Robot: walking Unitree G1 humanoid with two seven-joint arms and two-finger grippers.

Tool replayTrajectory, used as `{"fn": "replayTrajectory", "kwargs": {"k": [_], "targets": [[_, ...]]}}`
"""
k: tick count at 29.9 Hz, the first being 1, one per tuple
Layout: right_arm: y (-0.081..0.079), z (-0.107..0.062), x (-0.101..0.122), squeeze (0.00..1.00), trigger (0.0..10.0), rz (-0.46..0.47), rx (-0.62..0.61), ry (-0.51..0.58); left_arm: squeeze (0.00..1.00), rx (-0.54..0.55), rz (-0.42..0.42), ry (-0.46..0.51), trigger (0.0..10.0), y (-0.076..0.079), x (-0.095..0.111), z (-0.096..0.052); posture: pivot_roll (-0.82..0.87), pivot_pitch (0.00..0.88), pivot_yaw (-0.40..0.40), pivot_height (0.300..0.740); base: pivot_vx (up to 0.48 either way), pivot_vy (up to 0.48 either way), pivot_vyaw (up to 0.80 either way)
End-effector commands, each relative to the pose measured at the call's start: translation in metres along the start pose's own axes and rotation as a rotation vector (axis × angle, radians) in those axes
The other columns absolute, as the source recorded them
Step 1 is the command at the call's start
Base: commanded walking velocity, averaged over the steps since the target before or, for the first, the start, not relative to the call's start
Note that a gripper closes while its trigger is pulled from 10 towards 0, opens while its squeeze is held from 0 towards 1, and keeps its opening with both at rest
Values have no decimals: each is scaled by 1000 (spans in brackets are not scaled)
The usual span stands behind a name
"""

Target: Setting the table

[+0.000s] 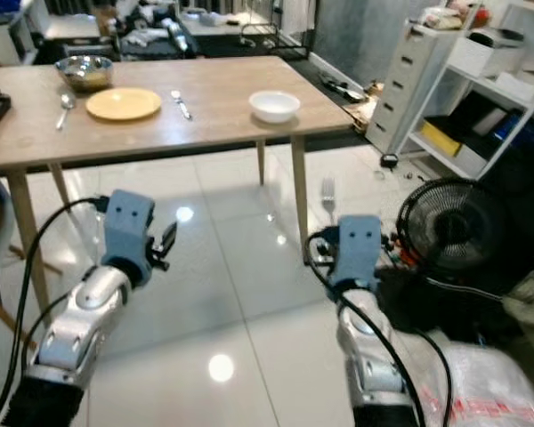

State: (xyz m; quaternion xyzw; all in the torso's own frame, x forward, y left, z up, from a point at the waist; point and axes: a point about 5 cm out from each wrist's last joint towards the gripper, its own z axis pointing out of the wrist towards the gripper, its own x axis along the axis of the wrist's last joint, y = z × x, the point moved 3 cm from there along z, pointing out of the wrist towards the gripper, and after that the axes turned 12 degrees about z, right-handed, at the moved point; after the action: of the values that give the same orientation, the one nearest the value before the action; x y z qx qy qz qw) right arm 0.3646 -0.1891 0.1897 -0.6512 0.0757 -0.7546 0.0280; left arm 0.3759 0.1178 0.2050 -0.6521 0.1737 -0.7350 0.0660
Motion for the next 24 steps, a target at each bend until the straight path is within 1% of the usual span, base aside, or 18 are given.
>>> {"fn": "replayTrajectory", "kwargs": {"k": [1, 7, 16, 24], "targets": [[-2, -1, -4, 0, 10000, 11, -1, -16, 0, 8, 1, -32, 10000, -3, -10, -3, 68, 95, 42, 740, 480, 0, 0], [-1, -1, -5, 0, 10000, 19, -10, -18, 0, 7, 0, -32, 10000, -3, -10, -3, 67, 97, 43, 740, 480, 0, 0], [0, 0, -4, 0, 10000, 23, -18, -18, 0, 8, -1, -32, 10000, -3, -10, -3, 67, 98, 43, 740, 480, 0, -619], [-2, 0, -3, 0, 10000, 14, -3, -13, 0, 8, -2, -32, 10000, -3, -10, -3, 67, 101, 43, 740, 480, 0, 0]]}}
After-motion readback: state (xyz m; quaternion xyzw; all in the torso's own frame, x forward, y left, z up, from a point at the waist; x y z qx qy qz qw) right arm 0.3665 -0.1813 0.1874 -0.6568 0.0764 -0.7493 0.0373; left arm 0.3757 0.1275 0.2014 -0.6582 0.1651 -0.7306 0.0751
